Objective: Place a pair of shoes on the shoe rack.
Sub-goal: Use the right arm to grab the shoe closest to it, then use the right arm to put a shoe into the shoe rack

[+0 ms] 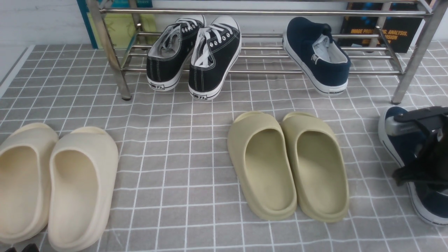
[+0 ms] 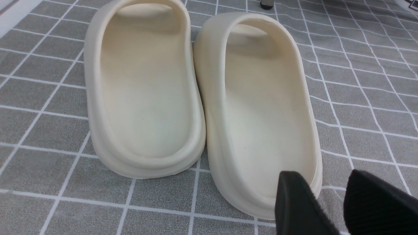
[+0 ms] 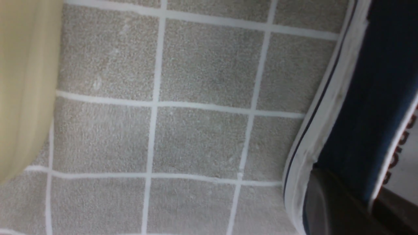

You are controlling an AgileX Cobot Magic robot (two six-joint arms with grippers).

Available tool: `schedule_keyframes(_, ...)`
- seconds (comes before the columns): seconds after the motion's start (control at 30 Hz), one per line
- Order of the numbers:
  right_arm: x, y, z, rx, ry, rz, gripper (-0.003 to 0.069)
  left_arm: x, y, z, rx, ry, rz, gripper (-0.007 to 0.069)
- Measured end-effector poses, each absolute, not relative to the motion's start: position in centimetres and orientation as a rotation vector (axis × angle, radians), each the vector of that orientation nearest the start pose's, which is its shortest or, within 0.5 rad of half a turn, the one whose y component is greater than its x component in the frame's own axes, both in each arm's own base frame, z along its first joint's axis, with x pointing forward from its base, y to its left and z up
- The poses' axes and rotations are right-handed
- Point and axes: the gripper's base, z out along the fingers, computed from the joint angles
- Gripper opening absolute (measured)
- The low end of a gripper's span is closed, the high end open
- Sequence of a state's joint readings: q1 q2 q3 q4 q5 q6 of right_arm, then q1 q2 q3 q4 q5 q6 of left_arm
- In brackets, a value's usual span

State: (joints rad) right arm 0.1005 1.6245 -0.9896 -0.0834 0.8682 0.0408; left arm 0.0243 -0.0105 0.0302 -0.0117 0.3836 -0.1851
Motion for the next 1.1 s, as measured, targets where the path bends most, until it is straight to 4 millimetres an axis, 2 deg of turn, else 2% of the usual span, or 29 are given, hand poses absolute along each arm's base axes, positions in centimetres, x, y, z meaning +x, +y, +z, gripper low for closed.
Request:
schedule_keyframes(0.07,28.9,2.3,21.5,-0.155,2.966,-0.084,0.0035,5.2,0.1,16.9,-0.205,1.878,-0.121,0.0239)
schedule_keyframes(0.1,28.9,2.3,21.6,-0.153,2.968,-0.082,0.0035,5.2,0.1,16.9,-0.205,1.878,-0.121,0.0239)
schedule_keyframes(0.17,28.4,2.4,24.1,-0.132,2.939,-0.052,0.0035,5.2,0.1,16.9,-0.205,1.878,-0.121,0.0239)
schedule_keyframes(0.33,28.0,3.0,27.6,-0.184,2.879,0.041,0.0035,5.2,0.1,16.9,-0.205,1.878,-0.121,0.0239)
schedule_keyframes(0.5,27.8,3.9,28.7,-0.258,2.881,0.175,0.0035,5.2,0.1,16.9,-0.205,1.878,-0.121,0.0239)
schedule_keyframes(0.63,28.1,4.0,29.1,-0.272,2.866,0.193,0.0035,5.2,0.1,16.9,-0.205,1.878,-0.121,0.0239)
schedule_keyframes(0.8,29.6,4.0,29.8,-0.283,2.833,0.168,0.0035,5.2,0.1,16.9,-0.205,1.878,-0.121,0.0239)
schedule_keyframes(0.93,32.4,3.9,30.0,-0.304,2.815,0.102,0.0035,5.2,0.1,16.9,-0.205,1.878,-0.121,0.0239)
schedule_keyframes(0.97,32.5,3.9,30.0,-0.304,2.814,0.101,0.0035,5.2,0.1,16.9,-0.205,1.878,-0.121,0.0239)
schedule_keyframes(1.1,35.9,3.9,29.5,-0.351,2.800,0.031,0.0035,5.2,0.1,16.9,-0.205,1.878,-0.121,0.0239)
